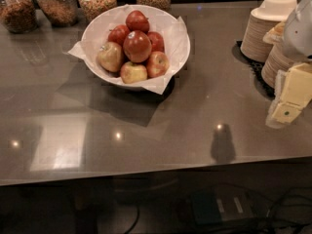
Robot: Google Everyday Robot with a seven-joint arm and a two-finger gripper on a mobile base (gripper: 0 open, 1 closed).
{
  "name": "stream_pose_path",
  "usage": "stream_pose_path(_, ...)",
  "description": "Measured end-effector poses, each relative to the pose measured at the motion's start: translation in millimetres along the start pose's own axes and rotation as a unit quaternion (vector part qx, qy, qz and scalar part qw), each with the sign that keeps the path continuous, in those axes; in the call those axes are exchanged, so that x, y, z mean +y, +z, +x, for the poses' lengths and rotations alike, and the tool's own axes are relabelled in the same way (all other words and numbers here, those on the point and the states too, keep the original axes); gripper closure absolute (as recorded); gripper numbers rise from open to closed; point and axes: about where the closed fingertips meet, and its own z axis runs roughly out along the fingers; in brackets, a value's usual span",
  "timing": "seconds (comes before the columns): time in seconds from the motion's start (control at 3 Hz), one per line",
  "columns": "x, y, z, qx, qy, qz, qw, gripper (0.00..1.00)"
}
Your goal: Pick apple from white bowl
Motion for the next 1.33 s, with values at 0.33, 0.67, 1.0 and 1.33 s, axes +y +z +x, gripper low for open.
stream_pose_path(0.33,-0.1,0.0,-0.1,0.000,0.000,0.000,1.0000,0.00)
stream_pose_path(0.67,-6.5,0.4,-11.3,-0.022,-0.007,0.008,0.9997,0.00)
stream_pose_path(1.0,-18.0,3.8,-28.4,-0.055,-0.012,0.013,0.9983,0.00)
stream_pose_path(1.33,-40.4,15.6,-55.0,-0.101,0.000,0.025,0.9946,0.00)
